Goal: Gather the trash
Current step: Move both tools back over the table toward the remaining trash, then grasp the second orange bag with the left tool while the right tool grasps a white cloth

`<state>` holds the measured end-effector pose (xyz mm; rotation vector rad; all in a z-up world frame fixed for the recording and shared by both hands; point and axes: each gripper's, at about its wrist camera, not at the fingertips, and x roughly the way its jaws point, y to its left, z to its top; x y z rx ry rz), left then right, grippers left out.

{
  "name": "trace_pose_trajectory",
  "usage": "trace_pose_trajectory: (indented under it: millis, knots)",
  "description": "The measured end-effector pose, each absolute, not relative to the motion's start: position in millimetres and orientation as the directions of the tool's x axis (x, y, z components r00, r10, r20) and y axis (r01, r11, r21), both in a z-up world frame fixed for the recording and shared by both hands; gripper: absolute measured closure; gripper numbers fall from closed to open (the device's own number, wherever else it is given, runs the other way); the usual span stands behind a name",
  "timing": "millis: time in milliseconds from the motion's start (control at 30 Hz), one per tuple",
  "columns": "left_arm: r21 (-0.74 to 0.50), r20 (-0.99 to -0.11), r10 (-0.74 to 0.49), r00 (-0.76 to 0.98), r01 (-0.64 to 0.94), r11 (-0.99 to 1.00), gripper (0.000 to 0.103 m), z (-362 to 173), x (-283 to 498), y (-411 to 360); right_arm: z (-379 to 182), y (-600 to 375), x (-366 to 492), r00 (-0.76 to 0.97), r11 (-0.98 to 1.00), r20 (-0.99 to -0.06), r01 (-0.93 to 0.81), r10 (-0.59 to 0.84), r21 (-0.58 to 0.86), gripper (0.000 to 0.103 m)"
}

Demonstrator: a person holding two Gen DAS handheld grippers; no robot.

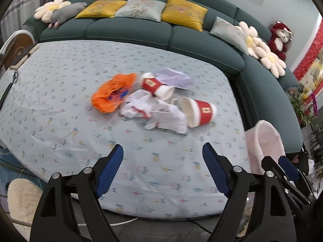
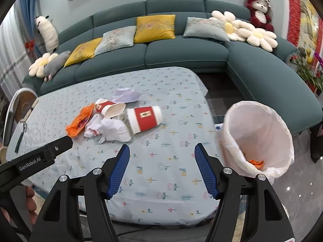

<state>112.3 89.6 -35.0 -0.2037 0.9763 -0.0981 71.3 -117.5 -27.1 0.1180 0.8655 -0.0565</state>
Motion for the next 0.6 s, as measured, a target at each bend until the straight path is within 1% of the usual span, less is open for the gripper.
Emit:
trace_pose_trajectory:
  millis: [300,600]
  knots:
    - [-0.198,-0.83,-0.125,0.543,-0.078,0.977,0.025,-51,127,128,-40,-85,94,0.623,0.994,-0.78,0.043,0.049,0.097,0.039]
    - [-0.168,-0.854,-0.074,0.515,-0.139,0.976,0.025,-74,160,160,-57,-56,134,0.593,0.995,-0.801,-0.001,0.083,0.102,0.039]
